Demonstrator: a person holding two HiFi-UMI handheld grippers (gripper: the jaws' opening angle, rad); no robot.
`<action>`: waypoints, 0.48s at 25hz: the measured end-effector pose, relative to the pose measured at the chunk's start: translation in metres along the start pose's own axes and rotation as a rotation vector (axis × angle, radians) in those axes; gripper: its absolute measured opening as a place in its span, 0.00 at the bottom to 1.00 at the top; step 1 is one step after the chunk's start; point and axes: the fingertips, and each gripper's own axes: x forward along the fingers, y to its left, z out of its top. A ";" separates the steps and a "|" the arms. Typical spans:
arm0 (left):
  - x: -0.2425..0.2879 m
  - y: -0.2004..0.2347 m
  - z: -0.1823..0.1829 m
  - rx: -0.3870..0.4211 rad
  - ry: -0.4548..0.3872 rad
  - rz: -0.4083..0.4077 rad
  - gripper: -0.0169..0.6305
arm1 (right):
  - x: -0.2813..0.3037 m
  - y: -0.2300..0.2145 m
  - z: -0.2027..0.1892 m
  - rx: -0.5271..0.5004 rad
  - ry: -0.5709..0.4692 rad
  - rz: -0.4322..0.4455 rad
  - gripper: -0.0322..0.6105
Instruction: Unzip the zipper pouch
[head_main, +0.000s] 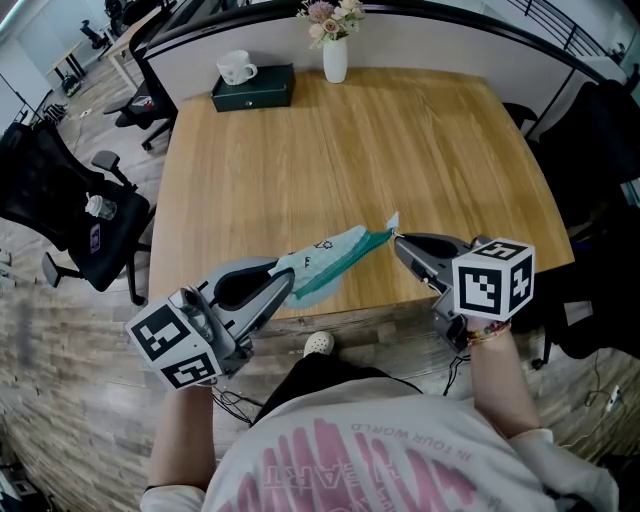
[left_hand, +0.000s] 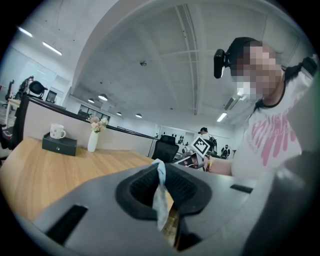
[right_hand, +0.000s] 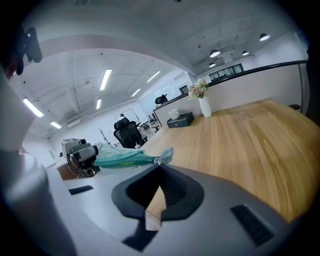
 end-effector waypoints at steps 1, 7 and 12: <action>0.002 0.002 0.000 -0.013 -0.005 0.008 0.09 | 0.001 -0.001 0.001 -0.001 -0.002 -0.003 0.05; 0.018 0.013 -0.005 -0.070 -0.033 0.115 0.09 | 0.016 -0.019 0.001 0.053 -0.046 -0.085 0.05; 0.022 0.028 -0.016 -0.089 -0.042 0.255 0.09 | 0.032 -0.031 -0.012 0.152 -0.057 -0.141 0.07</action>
